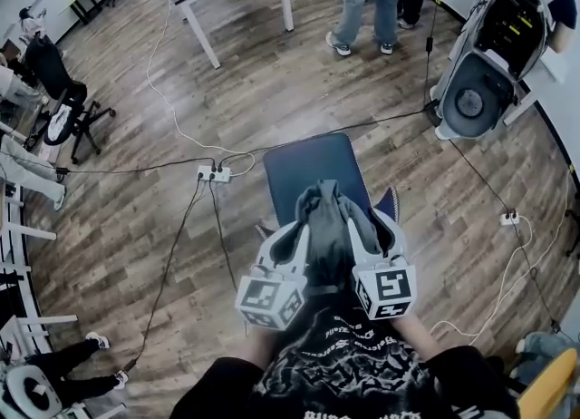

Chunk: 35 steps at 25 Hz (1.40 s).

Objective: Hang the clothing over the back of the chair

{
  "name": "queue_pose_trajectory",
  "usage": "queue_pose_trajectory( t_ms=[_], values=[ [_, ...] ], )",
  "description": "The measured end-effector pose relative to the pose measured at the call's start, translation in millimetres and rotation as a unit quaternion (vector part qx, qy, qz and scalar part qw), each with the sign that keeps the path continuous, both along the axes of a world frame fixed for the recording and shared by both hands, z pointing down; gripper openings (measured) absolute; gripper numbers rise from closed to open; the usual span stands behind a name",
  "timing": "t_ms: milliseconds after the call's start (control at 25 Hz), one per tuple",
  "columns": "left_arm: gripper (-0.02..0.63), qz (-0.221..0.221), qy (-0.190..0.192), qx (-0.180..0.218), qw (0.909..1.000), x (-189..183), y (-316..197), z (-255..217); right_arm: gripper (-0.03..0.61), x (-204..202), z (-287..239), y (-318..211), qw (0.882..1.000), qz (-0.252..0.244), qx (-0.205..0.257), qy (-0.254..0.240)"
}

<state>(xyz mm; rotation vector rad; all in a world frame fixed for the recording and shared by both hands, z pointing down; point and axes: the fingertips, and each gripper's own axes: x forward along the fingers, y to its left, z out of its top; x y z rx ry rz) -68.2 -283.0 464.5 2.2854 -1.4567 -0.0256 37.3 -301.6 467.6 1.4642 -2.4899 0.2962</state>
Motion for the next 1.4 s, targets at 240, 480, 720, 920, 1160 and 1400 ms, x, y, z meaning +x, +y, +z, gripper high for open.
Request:
queue_pose_trajectory(
  t_ms=[240,480,720,920,1160,1400],
  values=[
    [0.023,0.014,-0.016,-0.003,0.9998,11,2,6,0.048,1,12,4,1.000,0.006,-0.016,0.007],
    [0.011,0.023,-0.029,-0.011,0.9992,19,5,17,0.005,4,21,5,0.999,0.008,-0.030,0.011],
    [0.011,0.037,-0.057,-0.009,0.9977,24,7,21,0.005,3,18,4,0.999,-0.018,-0.014,0.035],
    [0.011,0.023,-0.053,-0.024,0.9980,22,9,28,0.005,-1,20,12,0.998,-0.039,-0.017,0.041],
    [0.011,0.035,-0.078,0.000,0.9963,30,14,24,0.005,-9,22,21,0.997,-0.060,-0.018,0.041],
    [0.010,0.026,-0.078,-0.005,0.9966,28,14,28,0.005,-10,24,22,0.996,-0.068,-0.020,0.045]
  ],
)
